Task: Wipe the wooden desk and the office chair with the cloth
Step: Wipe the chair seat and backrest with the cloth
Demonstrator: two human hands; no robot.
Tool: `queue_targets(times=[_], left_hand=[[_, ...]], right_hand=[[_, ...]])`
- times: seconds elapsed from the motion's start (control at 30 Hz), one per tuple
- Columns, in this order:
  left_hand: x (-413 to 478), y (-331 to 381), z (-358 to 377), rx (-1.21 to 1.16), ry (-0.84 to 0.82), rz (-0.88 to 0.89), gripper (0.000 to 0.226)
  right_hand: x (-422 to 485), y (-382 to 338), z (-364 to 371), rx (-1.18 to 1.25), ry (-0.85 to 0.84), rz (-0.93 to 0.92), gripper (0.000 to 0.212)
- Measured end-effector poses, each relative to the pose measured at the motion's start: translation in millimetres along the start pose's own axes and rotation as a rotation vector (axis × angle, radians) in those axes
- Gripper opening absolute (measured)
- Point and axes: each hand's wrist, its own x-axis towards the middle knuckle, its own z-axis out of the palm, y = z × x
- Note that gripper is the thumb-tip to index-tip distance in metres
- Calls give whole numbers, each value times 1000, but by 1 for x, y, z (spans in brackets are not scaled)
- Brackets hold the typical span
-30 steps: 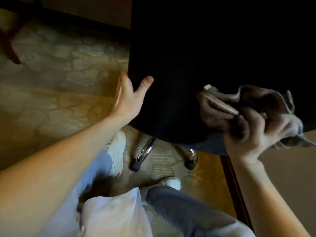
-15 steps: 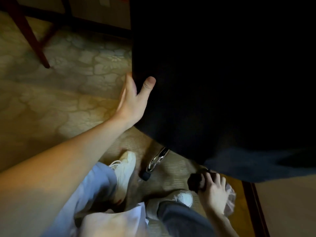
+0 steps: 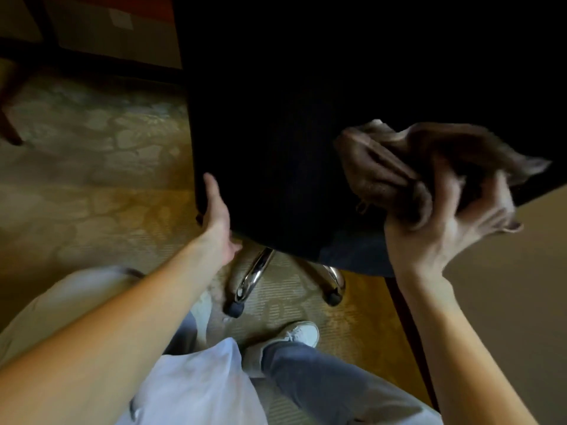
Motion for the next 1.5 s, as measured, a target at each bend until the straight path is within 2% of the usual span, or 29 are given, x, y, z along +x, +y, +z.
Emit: queue_targets(times=[0.07, 0.17, 0.23, 0.3, 0.4, 0.5, 0.57, 0.67, 0.73, 0.77, 0.83, 0.87, 0.93, 1.1, 1.17, 1.23, 1.3, 1.37, 1.43, 1.5], left_hand=[[12, -7, 6, -132, -24, -119, 138], [24, -13, 23, -213, -50, -205, 134], [34, -12, 37, -238, -93, -234, 130], [37, -13, 40, -269, -122, -241, 130], [53, -12, 44, -302, -88, -237, 133], [55, -10, 41, -312, -70, -236, 131], [50, -8, 39, -313, -69, -236, 130], [41, -3, 37, -306, -88, -211, 123], [36, -3, 36, -283, -93, -191, 116], [35, -3, 35, -273, -93, -185, 113], [36, -2, 33, -262, -92, -177, 111], [40, -1, 33, -258, -86, -179, 111], [47, -1, 31, -271, -95, -204, 117], [66, -8, 31, -313, -95, -233, 134], [62, -12, 34, -319, -77, -221, 131], [58, -8, 35, -322, -87, -192, 128], [54, -7, 35, -329, -92, -199, 127], [53, -3, 34, -328, -89, -188, 126], [46, -1, 32, -315, -104, -199, 127], [43, 1, 30, -282, -114, -174, 126]], right_hand=[[-14, 4, 23, 1, -21, 58, 30], [-52, 9, 49, 31, -66, 60, 29], [-92, 12, 60, 13, -201, 46, 30], [-146, 10, 63, -17, -405, -10, 35], [-216, 11, 71, -40, -696, -106, 43], [-215, 9, 59, -17, -817, -93, 39], [-185, 10, 44, 38, -732, -16, 32], [-104, 27, 30, 39, -371, 75, 19], [-57, 36, 23, 28, -141, 64, 15], [-48, 37, 26, 18, -89, 51, 16], [-62, 31, 37, -4, -100, 51, 17], [-83, 28, 46, -12, -145, 57, 12], [-140, 21, 57, -16, -271, 92, 14], [-256, 11, 72, -24, -798, 94, 26], [-274, 20, 66, -66, -1007, 193, 29], [-269, 31, 55, -92, -1073, 324, 31], [-241, 40, 36, -35, -1032, 317, 31], [-204, 41, 17, 92, -911, 264, 36], [-157, 40, -12, 142, -689, 241, 32], [-110, 44, -26, 149, -389, 243, 21]])
